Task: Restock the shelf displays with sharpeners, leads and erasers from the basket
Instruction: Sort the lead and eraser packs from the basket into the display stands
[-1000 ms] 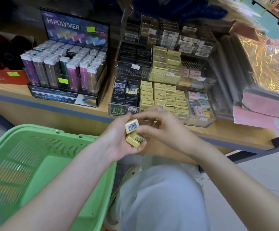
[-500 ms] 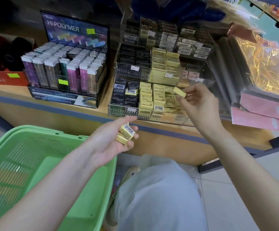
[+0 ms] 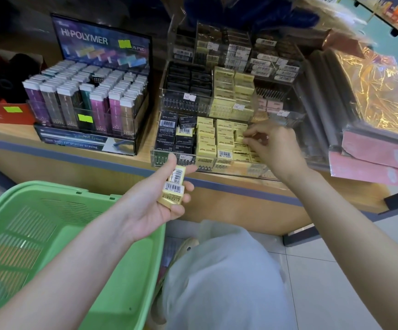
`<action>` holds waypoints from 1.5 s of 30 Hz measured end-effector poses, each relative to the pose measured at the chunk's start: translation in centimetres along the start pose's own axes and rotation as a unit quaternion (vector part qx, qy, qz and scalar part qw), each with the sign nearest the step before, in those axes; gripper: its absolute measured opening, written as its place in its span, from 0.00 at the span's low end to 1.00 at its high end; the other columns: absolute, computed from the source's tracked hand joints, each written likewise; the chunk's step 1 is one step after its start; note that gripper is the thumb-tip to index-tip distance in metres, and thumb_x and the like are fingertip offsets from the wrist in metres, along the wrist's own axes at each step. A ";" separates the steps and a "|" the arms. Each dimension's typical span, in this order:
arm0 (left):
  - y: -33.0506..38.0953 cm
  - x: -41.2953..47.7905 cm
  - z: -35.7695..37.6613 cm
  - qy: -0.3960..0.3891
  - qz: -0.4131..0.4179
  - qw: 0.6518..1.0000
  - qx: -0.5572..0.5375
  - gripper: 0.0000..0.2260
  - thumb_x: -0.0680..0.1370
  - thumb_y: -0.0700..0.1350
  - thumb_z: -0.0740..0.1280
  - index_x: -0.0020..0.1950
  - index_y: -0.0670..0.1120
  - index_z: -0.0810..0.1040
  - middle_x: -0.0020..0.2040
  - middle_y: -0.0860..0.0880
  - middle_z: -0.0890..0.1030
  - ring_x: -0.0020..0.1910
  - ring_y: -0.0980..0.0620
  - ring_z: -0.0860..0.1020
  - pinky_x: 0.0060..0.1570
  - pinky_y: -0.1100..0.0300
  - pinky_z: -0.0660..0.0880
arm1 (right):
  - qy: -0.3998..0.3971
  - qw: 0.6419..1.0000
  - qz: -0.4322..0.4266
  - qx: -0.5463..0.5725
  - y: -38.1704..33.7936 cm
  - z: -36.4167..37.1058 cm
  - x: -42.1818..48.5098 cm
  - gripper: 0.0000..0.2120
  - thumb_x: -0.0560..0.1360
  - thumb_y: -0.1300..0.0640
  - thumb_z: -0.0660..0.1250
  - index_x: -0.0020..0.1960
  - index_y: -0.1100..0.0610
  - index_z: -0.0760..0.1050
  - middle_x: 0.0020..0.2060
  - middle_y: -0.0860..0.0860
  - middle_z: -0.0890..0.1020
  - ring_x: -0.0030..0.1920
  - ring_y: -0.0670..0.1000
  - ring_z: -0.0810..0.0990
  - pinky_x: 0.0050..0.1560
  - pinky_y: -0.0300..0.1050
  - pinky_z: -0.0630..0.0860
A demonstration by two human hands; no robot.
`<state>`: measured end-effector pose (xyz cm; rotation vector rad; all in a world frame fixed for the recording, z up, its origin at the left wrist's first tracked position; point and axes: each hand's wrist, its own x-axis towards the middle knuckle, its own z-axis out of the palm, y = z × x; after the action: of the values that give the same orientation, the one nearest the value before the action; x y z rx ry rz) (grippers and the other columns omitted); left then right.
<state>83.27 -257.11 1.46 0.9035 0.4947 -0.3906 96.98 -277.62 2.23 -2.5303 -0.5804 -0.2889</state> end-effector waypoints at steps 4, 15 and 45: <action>0.0 0.0 0.2 0.003 0.010 0.999 0.038 0.17 0.72 0.57 0.64 0.46 0.43 0.71 0.33 0.47 0.76 0.27 0.54 0.71 0.19 0.67 0.62 | 0.012 1.000 0.006 -0.015 -0.2 0.4 0.0 0.06 0.74 0.58 0.70 0.51 0.57 0.81 0.49 0.48 0.74 0.38 0.42 0.73 0.47 0.41 0.75; -0.2 0.3 1.5 0.037 0.111 0.965 0.234 0.12 0.81 0.51 0.57 0.52 0.51 0.79 0.34 0.50 0.77 0.26 0.55 0.73 0.22 0.66 0.65 | -0.168 0.947 0.023 0.271 -7.2 1.2 -5.9 0.06 0.72 0.57 0.72 0.48 0.50 0.80 0.38 0.40 0.80 0.39 0.38 0.77 0.42 0.36 0.76; -0.1 0.0 0.5 0.054 0.070 0.991 0.100 0.11 0.79 0.46 0.62 0.55 0.45 0.81 0.43 0.47 0.81 0.31 0.56 0.78 0.30 0.66 0.76 | 0.034 0.997 -0.062 -0.021 -0.4 -0.4 -2.4 0.11 0.73 0.63 0.69 0.55 0.59 0.82 0.43 0.47 0.78 0.39 0.45 0.77 0.48 0.43 0.79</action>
<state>83.40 -257.54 1.65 1.1514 0.4931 -0.2683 94.66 -278.36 2.02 -2.5171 -0.7137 -0.4339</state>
